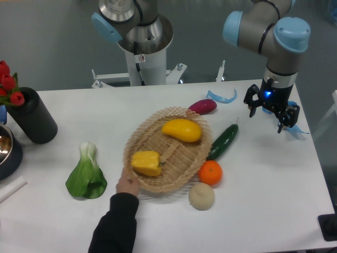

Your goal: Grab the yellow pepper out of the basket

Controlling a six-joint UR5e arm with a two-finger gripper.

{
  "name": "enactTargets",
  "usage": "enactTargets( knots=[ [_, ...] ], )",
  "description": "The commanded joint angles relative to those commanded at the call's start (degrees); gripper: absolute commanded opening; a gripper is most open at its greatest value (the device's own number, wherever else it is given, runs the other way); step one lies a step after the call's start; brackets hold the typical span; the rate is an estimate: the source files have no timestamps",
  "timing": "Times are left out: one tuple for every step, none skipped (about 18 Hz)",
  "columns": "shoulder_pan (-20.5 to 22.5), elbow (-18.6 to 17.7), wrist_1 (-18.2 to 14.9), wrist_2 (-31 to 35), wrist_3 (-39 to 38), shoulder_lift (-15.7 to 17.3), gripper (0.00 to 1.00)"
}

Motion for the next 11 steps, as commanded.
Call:
enactTargets(
  knots=[
    [-0.09,-0.17,0.0,0.09,0.0,0.0,1.0],
    [-0.26,-0.26,0.0,0.0,0.0,0.09,1.0],
    [-0.35,-0.26,0.0,0.0,0.0,0.17,1.0],
    [-0.35,-0.26,0.0,-0.09,0.0,0.26,1.0],
    [-0.35,-0.26,0.0,-0.09,0.0,0.35,1.0],
    [-0.26,-0.35,-0.09,-0.09,-0.17,0.61,1.0],
    [-0.18,-1.05,0.0,-0.52,-0.26,0.96,1.0],
    [0.0,-1.58,0.0,-1.57,-0.18,1.31,1.0],
    [0.26,-2.37,-0.09,-2.71,-0.18,1.84,1.0],
    [0.18,-3.16,0.0,-2.99,-0.35,2.72,1.0],
    [0.26,-3.69,-0.17,-3.08,-0.96,3.59,1.0]
  ],
)
